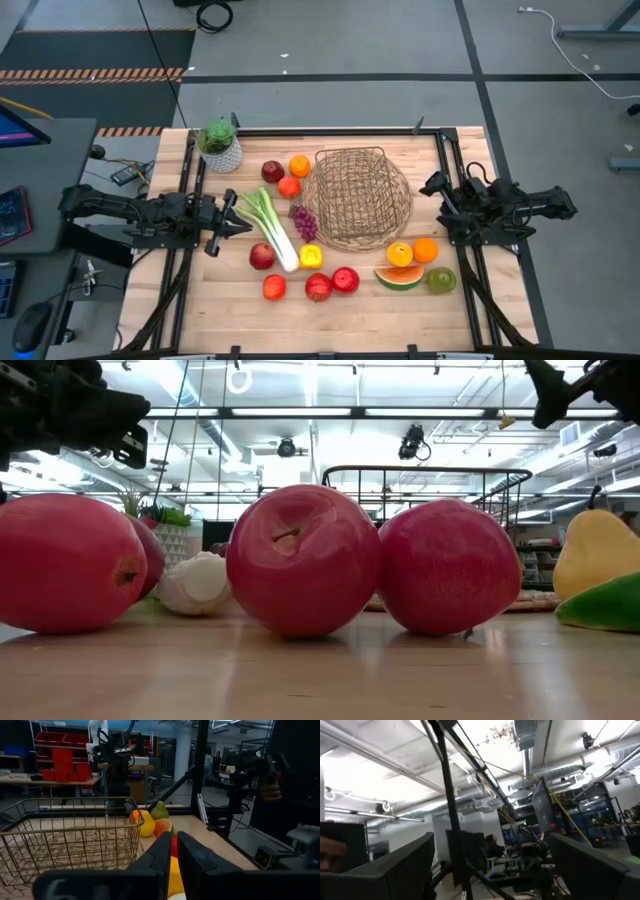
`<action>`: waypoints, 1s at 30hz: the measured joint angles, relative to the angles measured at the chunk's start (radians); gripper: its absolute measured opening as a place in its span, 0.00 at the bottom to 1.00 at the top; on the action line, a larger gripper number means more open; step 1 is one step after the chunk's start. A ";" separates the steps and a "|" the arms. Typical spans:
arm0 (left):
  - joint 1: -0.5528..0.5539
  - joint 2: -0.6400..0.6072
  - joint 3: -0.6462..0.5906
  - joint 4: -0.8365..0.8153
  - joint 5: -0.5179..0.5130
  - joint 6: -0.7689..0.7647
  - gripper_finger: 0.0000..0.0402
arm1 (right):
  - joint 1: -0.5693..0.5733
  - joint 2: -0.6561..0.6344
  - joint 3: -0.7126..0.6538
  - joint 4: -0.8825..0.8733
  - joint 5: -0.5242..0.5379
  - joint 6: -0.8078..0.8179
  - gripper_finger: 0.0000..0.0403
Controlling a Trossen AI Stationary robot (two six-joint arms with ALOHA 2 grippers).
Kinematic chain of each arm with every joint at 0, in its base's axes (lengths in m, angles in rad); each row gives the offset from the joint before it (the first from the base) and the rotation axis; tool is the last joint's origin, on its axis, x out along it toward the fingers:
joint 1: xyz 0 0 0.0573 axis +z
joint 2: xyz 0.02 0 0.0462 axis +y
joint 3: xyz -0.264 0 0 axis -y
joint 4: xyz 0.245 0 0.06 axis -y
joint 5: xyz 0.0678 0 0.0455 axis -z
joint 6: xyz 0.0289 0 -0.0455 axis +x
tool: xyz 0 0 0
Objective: Build produce basket
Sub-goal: Put the yellow pear into the wire basket
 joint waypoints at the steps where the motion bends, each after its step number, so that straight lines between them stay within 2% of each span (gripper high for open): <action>1: 0.001 0.000 0.000 0.011 -0.010 0.020 0.09 | 0.000 0.000 0.000 -0.012 0.007 -0.005 0.98; 6: 0.007 0.000 0.000 0.153 -0.132 0.047 0.07 | 0.000 0.006 0.000 -0.063 0.199 0.000 0.98; 10: 0.007 0.000 0.000 0.323 -0.212 0.048 0.06 | 0.000 0.009 0.000 -0.107 0.264 -0.001 0.98; 14: 0.007 0.000 0.000 0.509 -0.262 0.075 0.06 | 0.000 0.013 0.000 -0.110 0.207 -0.001 0.98; 18: 0.007 0.000 0.000 0.648 -0.306 0.184 0.07 | -0.001 0.020 0.011 -0.170 0.160 0.067 0.97; 20: 0.006 0.000 0.000 0.654 -0.316 0.207 0.06 | 0.000 0.042 0.053 -0.309 0.152 0.107 0.96; 23: 0.006 0.000 0.000 0.649 -0.321 0.155 0.05 | 0.002 0.097 0.124 -0.490 0.157 0.132 0.93; 30: 0.006 0.000 0.000 0.616 -0.323 0.041 0.06 | 0.003 0.279 0.268 -0.693 0.156 0.160 0.87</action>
